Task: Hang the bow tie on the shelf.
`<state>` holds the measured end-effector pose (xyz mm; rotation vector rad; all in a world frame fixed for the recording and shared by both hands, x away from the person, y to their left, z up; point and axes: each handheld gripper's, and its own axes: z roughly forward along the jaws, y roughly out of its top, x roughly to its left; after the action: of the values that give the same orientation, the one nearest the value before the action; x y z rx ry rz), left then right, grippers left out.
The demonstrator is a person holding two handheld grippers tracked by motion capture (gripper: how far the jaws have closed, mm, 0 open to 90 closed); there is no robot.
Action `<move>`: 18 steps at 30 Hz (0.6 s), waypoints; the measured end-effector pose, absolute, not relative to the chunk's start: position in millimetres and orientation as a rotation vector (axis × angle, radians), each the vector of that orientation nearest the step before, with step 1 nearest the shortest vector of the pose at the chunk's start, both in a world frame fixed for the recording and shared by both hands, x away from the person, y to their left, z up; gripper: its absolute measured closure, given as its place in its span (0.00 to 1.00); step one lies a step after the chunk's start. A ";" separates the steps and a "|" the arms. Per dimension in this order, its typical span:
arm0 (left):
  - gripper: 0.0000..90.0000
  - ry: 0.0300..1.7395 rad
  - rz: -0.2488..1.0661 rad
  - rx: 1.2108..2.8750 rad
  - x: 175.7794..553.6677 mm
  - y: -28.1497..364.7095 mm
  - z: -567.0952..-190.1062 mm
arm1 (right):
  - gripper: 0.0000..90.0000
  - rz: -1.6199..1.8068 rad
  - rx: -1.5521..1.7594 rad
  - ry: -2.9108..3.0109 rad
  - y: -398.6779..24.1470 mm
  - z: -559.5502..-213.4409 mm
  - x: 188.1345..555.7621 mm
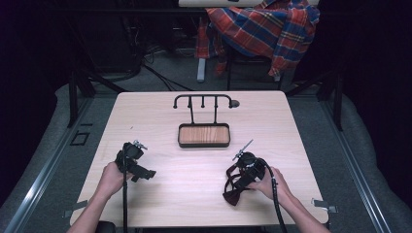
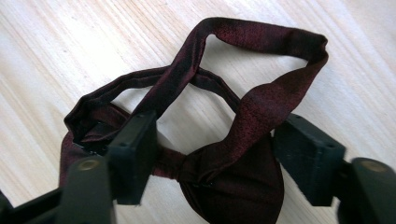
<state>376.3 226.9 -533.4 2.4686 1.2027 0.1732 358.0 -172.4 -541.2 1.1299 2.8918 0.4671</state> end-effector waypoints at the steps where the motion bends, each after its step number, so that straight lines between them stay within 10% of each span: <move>1: 0.00 1.201 0.176 2.472 376.1 226.6 -533.2 | 0.40 0.465 1.131 2.888 -172.5 -540.9 357.8; 2: 0.00 1.199 0.175 2.473 375.9 226.2 -533.2 | 0.56 0.438 1.122 2.877 -172.5 -540.3 357.7; 18: 0.00 1.186 0.181 2.483 375.8 223.4 -533.3 | 0.93 0.389 1.103 2.842 -173.3 -540.3 355.7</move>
<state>375.8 223.4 -533.3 2.4831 1.1855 0.1809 355.7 -173.3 -540.3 1.1028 2.8418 0.3885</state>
